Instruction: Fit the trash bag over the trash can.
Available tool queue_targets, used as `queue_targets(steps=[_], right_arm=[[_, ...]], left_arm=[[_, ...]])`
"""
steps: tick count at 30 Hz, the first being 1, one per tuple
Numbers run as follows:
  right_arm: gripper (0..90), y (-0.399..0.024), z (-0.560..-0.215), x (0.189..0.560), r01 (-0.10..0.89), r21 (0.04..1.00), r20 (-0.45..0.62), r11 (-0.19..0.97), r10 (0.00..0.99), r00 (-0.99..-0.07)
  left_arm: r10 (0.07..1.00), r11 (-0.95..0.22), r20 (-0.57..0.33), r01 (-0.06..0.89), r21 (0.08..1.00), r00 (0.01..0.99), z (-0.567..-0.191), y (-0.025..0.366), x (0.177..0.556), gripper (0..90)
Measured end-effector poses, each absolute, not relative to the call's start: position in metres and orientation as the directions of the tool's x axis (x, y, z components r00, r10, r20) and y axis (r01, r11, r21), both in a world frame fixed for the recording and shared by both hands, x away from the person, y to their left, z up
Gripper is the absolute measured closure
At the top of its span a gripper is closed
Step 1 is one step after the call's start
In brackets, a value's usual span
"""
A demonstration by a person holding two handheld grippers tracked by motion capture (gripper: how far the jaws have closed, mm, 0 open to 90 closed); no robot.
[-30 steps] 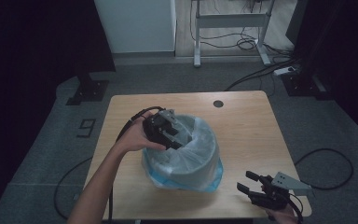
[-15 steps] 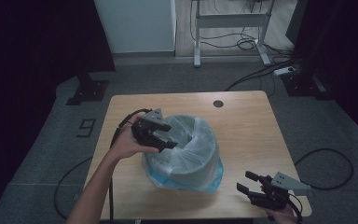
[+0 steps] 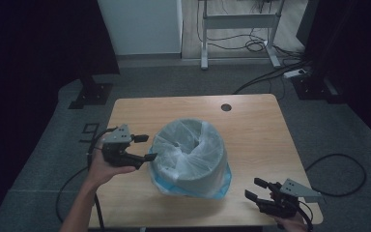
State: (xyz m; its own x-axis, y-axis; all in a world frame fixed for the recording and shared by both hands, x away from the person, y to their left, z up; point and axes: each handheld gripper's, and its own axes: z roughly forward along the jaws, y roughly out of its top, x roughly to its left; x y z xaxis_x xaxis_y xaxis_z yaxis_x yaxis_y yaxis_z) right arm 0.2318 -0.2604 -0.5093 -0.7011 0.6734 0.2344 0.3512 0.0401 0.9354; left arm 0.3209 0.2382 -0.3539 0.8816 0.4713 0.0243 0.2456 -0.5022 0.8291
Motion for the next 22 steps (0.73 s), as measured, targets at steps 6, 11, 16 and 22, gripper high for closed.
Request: queue_targets(steps=[6, 11, 16, 22], right_arm=[[33.4, -0.262, -0.511, 0.232, 0.354, 0.934, 0.23, 0.046, 0.681, -0.695], [33.2, -0.263, -0.511, 0.233, 0.355, 0.934, 0.23, 0.044, 0.686, -0.69], [32.9, -0.263, -0.511, 0.233, 0.353, 0.935, 0.228, 0.044, 0.689, -0.688], [32.5, -0.262, -0.513, 0.234, 0.354, 0.934, 0.228, 0.041, 0.693, -0.683]], left_arm=[[0.52, -0.447, -0.012, 0.284, 0.848, 0.854, -0.378, 0.266, 0.302, 28.6], [0.548, -0.428, -0.035, 0.316, 0.847, 0.836, -0.402, 0.281, 0.29, 28.6], [0.571, -0.41, -0.049, 0.335, 0.848, 0.82, -0.413, 0.29, 0.285, 28.5], [0.589, -0.402, -0.052, 0.348, 0.847, 0.806, -0.42, 0.29, 0.282, 28.2]])
